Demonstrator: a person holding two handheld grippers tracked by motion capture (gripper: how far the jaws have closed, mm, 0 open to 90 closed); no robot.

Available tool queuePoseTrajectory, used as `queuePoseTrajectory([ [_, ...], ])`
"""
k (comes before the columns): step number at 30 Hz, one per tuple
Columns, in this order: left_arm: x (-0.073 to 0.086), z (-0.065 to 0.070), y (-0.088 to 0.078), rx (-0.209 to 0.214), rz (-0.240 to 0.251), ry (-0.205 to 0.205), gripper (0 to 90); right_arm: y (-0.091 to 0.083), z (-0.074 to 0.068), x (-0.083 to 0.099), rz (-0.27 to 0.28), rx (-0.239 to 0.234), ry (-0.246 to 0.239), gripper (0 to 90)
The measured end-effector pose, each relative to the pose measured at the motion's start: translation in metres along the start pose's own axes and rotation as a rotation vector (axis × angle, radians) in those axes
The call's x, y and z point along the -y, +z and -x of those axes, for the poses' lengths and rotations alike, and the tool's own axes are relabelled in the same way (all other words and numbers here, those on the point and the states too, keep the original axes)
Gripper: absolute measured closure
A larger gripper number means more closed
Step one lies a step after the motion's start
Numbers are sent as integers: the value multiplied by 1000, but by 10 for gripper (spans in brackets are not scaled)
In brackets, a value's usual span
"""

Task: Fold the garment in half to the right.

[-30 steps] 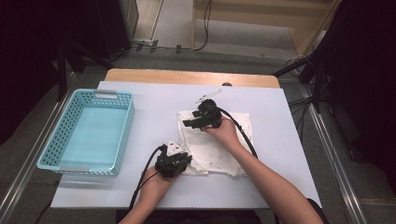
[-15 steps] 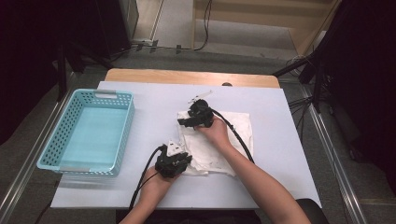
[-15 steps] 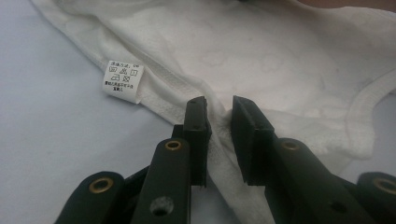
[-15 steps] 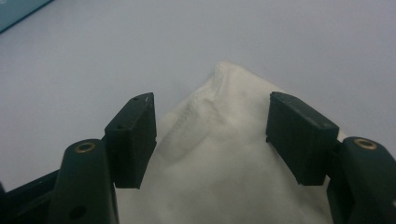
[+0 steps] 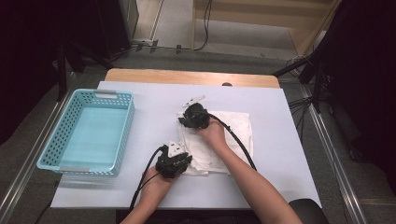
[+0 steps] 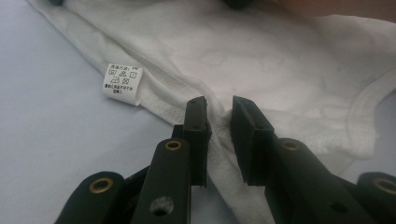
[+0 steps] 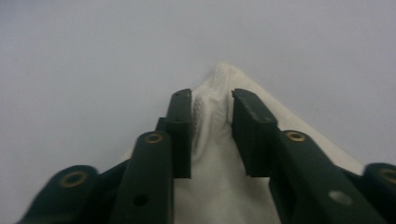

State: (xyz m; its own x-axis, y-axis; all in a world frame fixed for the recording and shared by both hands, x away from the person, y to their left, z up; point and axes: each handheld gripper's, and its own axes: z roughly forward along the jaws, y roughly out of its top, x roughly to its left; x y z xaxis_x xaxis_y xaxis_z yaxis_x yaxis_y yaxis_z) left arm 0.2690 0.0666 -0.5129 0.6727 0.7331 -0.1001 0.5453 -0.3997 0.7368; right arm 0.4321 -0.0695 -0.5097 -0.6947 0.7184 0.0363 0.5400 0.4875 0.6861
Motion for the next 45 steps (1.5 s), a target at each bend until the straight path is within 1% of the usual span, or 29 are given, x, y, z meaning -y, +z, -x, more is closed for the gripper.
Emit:
queuePoseTrajectory([
  [1, 0, 0, 0, 6, -1, -9, 789, -1, 1, -1, -10, -4, 24, 786],
  [2, -1, -1, 1, 13, 2, -22, 803, -1, 2, -1, -12, -6, 40, 815],
  [5, -2, -2, 2, 29, 2, -47, 828, -1, 8, 0, -12, -42, 94, 847],
  [7, -3, -6, 1, 62, -4, -92, 834, -2, 11, -3, -36, -64, 143, 853],
  [8, -4, -8, 1, 79, 3, -114, 835, -3, 13, -4, -48, -74, 159, 854],
  [10, -7, -9, -2, 104, 21, -139, 836, -5, 16, -5, -63, -92, 166, 854],
  [11, -8, -9, -3, 109, 28, -142, 836, -6, 18, -5, -67, -95, 166, 855],
  [13, -11, -8, -7, 117, 47, -135, 836, -11, 20, -5, -60, -104, 176, 854],
  [16, -16, -6, -12, 133, 76, -139, 836, -20, 24, -7, -30, -123, 191, 854],
  [20, -21, -1, -17, 146, 100, -135, 837, -37, 27, -9, 7, -131, 161, 854],
  [22, -23, 1, -17, 153, 111, -129, 836, -44, 29, -8, 14, -135, 157, 853],
  [25, -24, 4, -15, 161, 118, -121, 837, -51, 34, -3, 25, -147, 177, 853],
  [28, -24, 6, -14, 161, 129, -117, 836, -54, 38, 2, 33, -156, 191, 852],
  [30, -24, 7, -13, 164, 127, -118, 837, -55, 40, 5, 39, -163, 204, 852],
  [32, -24, 7, -12, 167, 121, -116, 838, -57, 41, 7, 30, -162, 206, 851],
  [33, -25, 8, -12, 168, 120, -113, 839, -59, 42, 7, 34, -163, 202, 851],
  [35, -25, 8, -13, 170, 119, -111, 839, -62, 43, 8, 39, -168, 214, 851],
  [38, -26, 7, -12, 174, 118, -113, 839, -66, 44, 8, 50, -166, 211, 849],
  [39, -26, 7, -12, 177, 117, -114, 839, -67, 44, 9, 49, -168, 218, 849],
  [41, -27, 7, -12, 179, 112, -107, 839, -69, 45, 10, 54, -168, 213, 849],
  [42, -28, 8, -11, 186, 113, -108, 839, -71, 45, 10, 51, -166, 221, 849],
  [45, -30, 9, -10, 192, 110, -100, 839, -74, 48, 12, 59, -166, 224, 849],
])
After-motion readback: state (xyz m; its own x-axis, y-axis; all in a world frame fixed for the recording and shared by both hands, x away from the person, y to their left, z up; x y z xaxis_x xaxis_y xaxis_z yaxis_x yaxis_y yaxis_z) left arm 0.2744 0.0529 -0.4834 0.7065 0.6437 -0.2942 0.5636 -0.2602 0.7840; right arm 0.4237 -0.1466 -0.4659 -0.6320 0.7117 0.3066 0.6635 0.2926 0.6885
